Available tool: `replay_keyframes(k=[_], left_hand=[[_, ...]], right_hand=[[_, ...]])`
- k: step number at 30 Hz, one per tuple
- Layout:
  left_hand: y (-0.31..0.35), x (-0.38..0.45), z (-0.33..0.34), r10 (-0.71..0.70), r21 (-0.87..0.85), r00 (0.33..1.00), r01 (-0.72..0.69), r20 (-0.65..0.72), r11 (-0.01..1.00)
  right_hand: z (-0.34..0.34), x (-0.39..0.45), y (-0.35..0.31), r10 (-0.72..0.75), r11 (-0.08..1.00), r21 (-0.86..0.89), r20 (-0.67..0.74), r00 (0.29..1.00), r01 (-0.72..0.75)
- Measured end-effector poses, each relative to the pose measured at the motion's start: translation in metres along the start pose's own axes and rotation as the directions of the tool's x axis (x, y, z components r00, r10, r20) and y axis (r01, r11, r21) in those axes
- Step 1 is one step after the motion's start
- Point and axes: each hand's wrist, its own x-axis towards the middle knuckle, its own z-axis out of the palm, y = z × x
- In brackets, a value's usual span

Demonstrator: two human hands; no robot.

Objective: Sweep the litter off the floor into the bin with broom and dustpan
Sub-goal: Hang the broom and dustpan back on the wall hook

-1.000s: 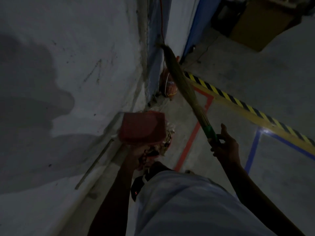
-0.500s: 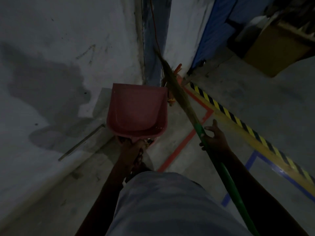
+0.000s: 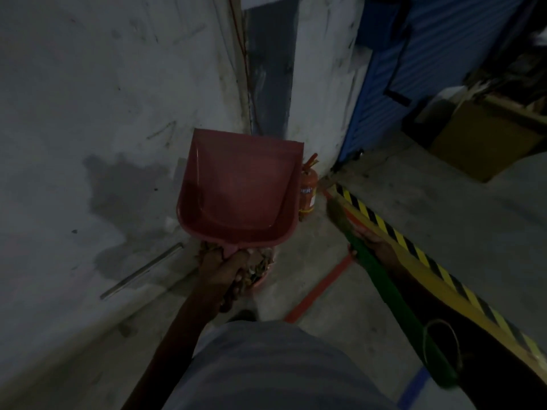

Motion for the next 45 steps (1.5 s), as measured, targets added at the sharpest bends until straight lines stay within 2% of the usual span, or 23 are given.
replay_keyframes(k=[2, 4, 6, 7, 8, 10, 12, 14, 16, 19, 22, 25, 27, 28, 32, 36, 40, 43, 45], left_hand=[[0.004, -0.002, 0.001, -0.017, -0.018, 1.000, 0.017, -0.001, 1.000], [0.006, 0.001, 0.002, -0.035, -0.043, 0.999, 0.034, -0.011, 0.999], [0.011, 0.007, 0.006, -0.047, -0.053, 0.999, 0.047, 0.001, 0.997], [0.015, 0.009, 0.008, -0.055, -0.060, 0.998, 0.055, 0.005, 0.997], [0.018, 0.014, 0.011, -0.062, -0.067, 0.998, 0.062, 0.015, 0.996], [0.027, 0.022, 0.019, -0.049, -0.082, 0.998, 0.052, 0.043, 0.995], [0.037, 0.030, 0.028, -0.006, -0.097, 0.997, 0.013, 0.073, 0.995], [0.047, 0.043, 0.038, 0.001, -0.113, 0.996, 0.009, 0.090, 0.994], [0.056, 0.061, 0.049, -0.041, -0.137, 0.993, 0.056, 0.109, 0.989], [0.074, 0.085, 0.065, -0.034, -0.176, 0.985, 0.064, 0.167, 0.982], [0.090, 0.105, 0.076, -0.026, -0.171, 0.981, 0.059, 0.191, 0.983], [0.105, 0.128, 0.083, -0.075, -0.139, 0.974, 0.106, 0.212, 0.985], [0.113, 0.143, 0.087, -0.101, -0.109, 0.972, 0.126, 0.212, 0.986], [0.117, 0.149, 0.092, -0.100, -0.108, 0.973, 0.124, 0.206, 0.986], [0.132, 0.168, 0.116, -0.124, -0.148, 0.981, 0.146, 0.148, 0.978], [0.144, 0.183, 0.162, -0.161, -0.172, 0.980, 0.180, 0.118, 0.969], [0.155, 0.183, 0.222, -0.181, -0.161, 0.980, 0.192, 0.080, 0.968], [0.165, 0.183, 0.260, -0.196, -0.177, 0.979, 0.202, 0.048, 0.963], [0.177, 0.182, 0.286, -0.229, -0.211, 0.972, 0.234, 0.051, 0.949]], right_hand=[[-0.002, 0.010, 0.010, 0.050, 0.995, 0.091, -0.066, 0.997, -0.044], [-0.005, 0.016, 0.025, 0.051, 0.997, 0.056, -0.087, 0.995, -0.046], [-0.005, 0.014, 0.035, -0.117, 0.979, -0.181, -0.102, 0.988, 0.097], [-0.003, 0.010, 0.035, -0.202, 0.926, -0.341, -0.085, 0.976, 0.162], [0.005, 0.003, 0.031, -0.249, 0.854, -0.489, -0.082, 0.965, 0.178], [0.016, 0.005, 0.027, -0.312, 0.767, -0.621, -0.136, 0.940, 0.165], [0.020, 0.013, 0.025, -0.343, 0.783, -0.583, -0.112, 0.933, 0.218], [0.028, 0.022, 0.021, -0.316, 0.900, -0.349, -0.110, 0.942, 0.261], [0.041, 0.032, 0.015, -0.292, 0.951, -0.146, -0.125, 0.948, 0.274], [0.052, 0.039, 0.002, -0.339, 0.937, -0.136, -0.149, 0.929, 0.320], [0.059, 0.046, -0.015, -0.406, 0.867, -0.385, -0.174, 0.897, 0.317], [0.057, 0.064, -0.038, -0.504, 0.664, -0.712, -0.201, 0.840, 0.227], [0.056, 0.071, -0.055, -0.555, 0.512, -0.837, -0.149, 0.818, 0.195], [0.054, 0.077, -0.061, -0.561, 0.478, -0.857, -0.131, 0.817, 0.191], [0.047, 0.109, -0.084, -0.619, 0.453, -0.829, -0.026, 0.785, 0.329], [0.030, 0.141, -0.118, -0.555, 0.555, -0.652, 0.171, 0.814, 0.516], [0.005, 0.167, -0.152, -0.557, 0.561, -0.482, 0.381, 0.738, 0.673], [-0.017, 0.186, -0.182, -0.501, 0.604, -0.404, 0.478, 0.721, 0.687], [-0.029, 0.196, -0.202, -0.458, 0.592, -0.376, 0.571, 0.682, 0.713]])
